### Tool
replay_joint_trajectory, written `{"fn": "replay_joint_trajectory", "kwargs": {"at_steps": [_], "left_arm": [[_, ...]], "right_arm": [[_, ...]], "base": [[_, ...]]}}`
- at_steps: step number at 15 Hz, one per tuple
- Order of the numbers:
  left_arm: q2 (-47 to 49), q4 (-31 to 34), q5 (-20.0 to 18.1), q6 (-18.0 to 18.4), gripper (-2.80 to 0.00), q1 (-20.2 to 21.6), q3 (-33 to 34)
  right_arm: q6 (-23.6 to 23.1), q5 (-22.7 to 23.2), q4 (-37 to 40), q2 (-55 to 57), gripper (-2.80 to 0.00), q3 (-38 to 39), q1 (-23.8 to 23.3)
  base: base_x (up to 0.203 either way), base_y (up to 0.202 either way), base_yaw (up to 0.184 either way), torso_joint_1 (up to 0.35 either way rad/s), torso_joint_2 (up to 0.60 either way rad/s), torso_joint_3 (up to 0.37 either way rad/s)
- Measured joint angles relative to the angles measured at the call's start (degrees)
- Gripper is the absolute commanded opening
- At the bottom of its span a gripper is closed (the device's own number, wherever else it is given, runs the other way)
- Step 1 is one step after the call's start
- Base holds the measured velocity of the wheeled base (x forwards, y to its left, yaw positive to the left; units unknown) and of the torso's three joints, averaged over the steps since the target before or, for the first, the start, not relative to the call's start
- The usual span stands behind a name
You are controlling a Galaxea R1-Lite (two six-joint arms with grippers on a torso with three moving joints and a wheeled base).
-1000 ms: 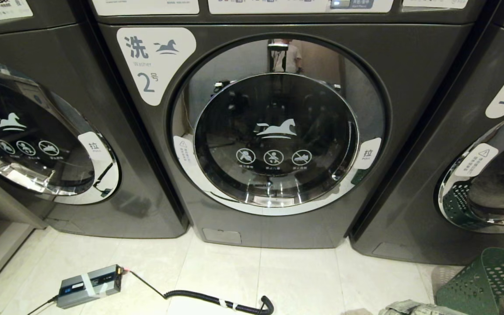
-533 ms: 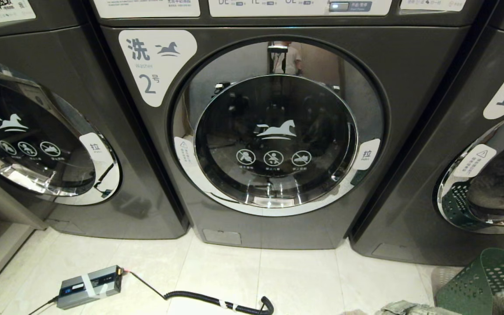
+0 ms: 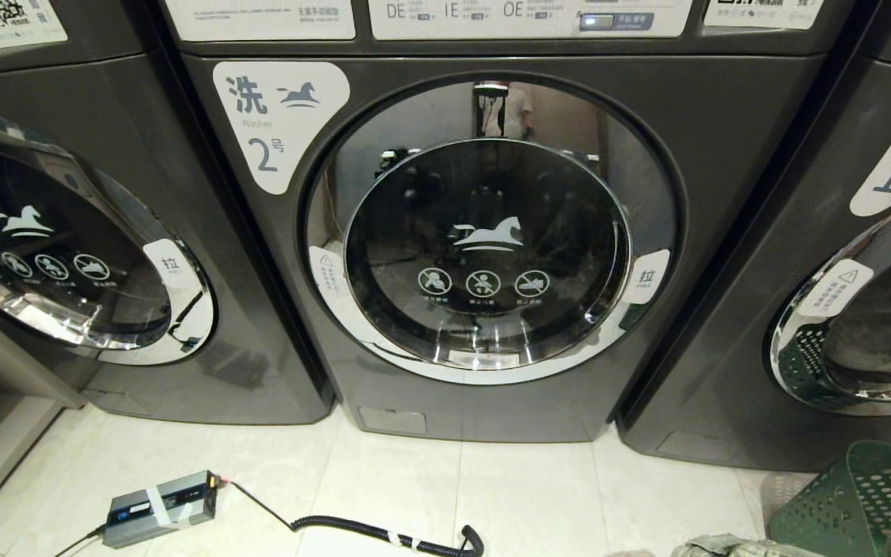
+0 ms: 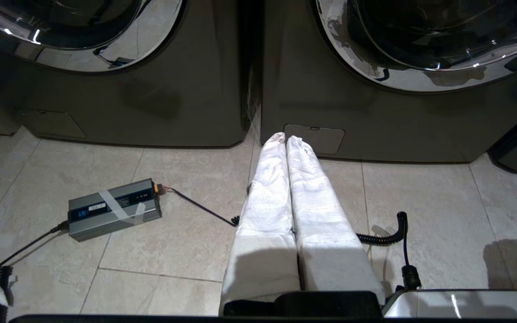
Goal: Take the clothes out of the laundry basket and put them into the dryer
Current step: Put the clothes in the dryer
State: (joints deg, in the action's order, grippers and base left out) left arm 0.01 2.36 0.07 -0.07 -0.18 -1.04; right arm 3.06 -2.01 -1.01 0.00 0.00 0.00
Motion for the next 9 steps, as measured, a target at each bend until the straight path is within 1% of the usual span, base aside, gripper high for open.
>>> {"fn": "replay_joint_trajectory", "kwargs": {"at_steps": [1,2,5,9], "left_arm": [[0.00,-0.15,-0.01,0.00,-2.80,0.00,-0.06],[-0.01,0.10,0.02,0.00,-2.80,-0.02,0.05],[0.00,-0.01,0.00,0.00,-2.80,0.02,-0.06],[-0.01,0.02,0.00,0.05,-2.80,0.02,-0.01]], "right_arm": [[-0.06,0.00,-0.21,0.00,-2.80,-0.10,0.00],[-0.09,0.00,0.22,0.00,-2.80,0.01,0.00],[-0.11,0.01,-0.08,0.00,-2.80,-0.05,0.00],[-0.09,0.00,-0.04,0.00,-2.80,0.00,0.00]], "base": [[0.000,0.000,0.000,0.023,-0.09,-0.326],[0.000,0.000,0.000,0.059,-0.32,-0.359],[0.000,0.000,0.000,0.079,-0.56,-0.349],[0.000,0.000,0.000,0.123,-0.47,-0.331]]}}
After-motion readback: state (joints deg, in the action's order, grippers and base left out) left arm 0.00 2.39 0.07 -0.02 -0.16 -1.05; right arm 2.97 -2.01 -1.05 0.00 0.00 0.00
